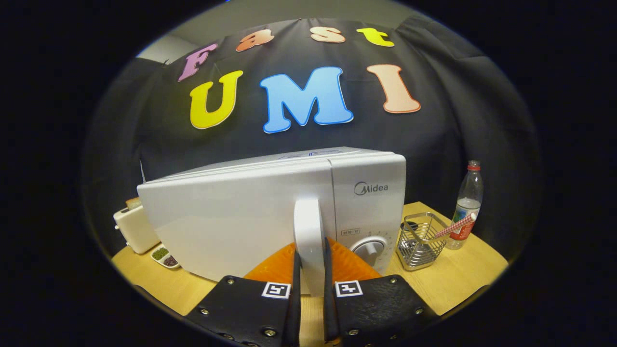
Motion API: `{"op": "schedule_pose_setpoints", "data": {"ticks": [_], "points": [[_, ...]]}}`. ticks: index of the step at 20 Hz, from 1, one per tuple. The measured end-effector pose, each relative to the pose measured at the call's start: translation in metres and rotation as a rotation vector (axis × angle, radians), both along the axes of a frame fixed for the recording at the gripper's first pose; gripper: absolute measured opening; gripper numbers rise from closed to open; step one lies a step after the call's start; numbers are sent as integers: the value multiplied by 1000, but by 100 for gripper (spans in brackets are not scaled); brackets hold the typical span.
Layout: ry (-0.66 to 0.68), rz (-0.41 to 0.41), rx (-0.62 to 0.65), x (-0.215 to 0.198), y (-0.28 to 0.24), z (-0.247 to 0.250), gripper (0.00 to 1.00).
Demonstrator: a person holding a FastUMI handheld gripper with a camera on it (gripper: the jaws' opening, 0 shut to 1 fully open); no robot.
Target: Open the microwave, put the food inside, and close the microwave door.
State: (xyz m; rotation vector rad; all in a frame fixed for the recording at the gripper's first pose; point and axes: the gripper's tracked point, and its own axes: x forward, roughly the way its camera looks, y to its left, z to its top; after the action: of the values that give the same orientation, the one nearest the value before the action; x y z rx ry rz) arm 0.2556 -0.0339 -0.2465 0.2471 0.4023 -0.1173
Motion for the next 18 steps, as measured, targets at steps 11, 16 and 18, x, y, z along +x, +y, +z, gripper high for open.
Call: {"op": "schedule_pose_setpoints", "data": {"ticks": [11,16,18], "points": [[10,34,47,-16,10,4,12],[14,84,33,-56,27,14,12],[2,131,9,-78,41,20,12]]}}
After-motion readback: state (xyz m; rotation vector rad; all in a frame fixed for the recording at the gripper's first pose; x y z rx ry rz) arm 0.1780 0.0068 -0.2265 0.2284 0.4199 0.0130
